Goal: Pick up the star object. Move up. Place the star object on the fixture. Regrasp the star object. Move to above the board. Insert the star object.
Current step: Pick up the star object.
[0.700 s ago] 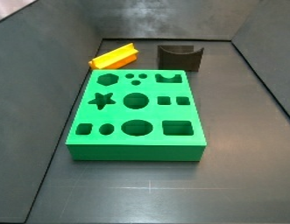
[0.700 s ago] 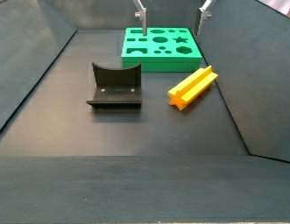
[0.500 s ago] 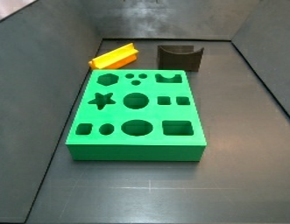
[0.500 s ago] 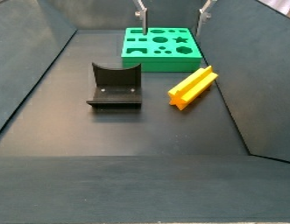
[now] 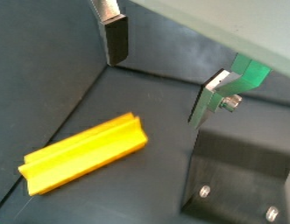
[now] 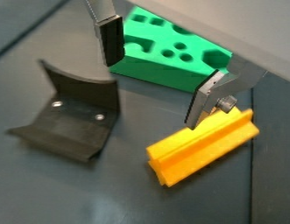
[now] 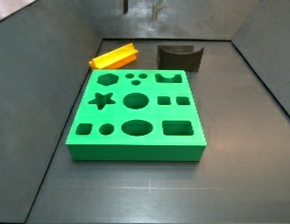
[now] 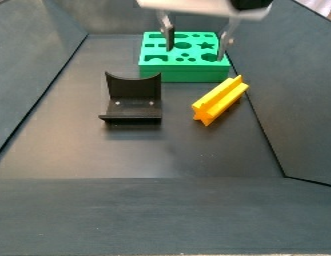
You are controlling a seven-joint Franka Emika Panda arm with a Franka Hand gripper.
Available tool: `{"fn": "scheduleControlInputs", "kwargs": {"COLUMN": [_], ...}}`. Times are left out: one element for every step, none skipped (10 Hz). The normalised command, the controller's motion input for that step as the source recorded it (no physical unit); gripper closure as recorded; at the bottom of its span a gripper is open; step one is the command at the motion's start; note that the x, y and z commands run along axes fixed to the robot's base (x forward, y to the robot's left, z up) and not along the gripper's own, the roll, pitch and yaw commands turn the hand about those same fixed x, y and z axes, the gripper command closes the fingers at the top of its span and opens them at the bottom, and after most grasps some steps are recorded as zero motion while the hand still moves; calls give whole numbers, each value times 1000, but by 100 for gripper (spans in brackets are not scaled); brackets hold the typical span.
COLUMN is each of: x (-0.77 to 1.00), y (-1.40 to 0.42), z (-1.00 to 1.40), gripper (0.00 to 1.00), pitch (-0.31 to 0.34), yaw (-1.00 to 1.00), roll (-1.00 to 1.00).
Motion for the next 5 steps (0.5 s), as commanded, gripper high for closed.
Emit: {"fn": "scheduleControlInputs", "kwargs": {"x": [-303, -280, -180, 0, -191], "y": [-486, -343, -111, 0, 0], "z": [-634, -711, -437, -34, -463], "gripper": [0, 0, 0, 0, 0], "pitch": [0, 1, 0, 0, -74], "yaw": [-240, -40, 0, 0, 0], "roll": [-169, -127, -31, 0, 0]}}
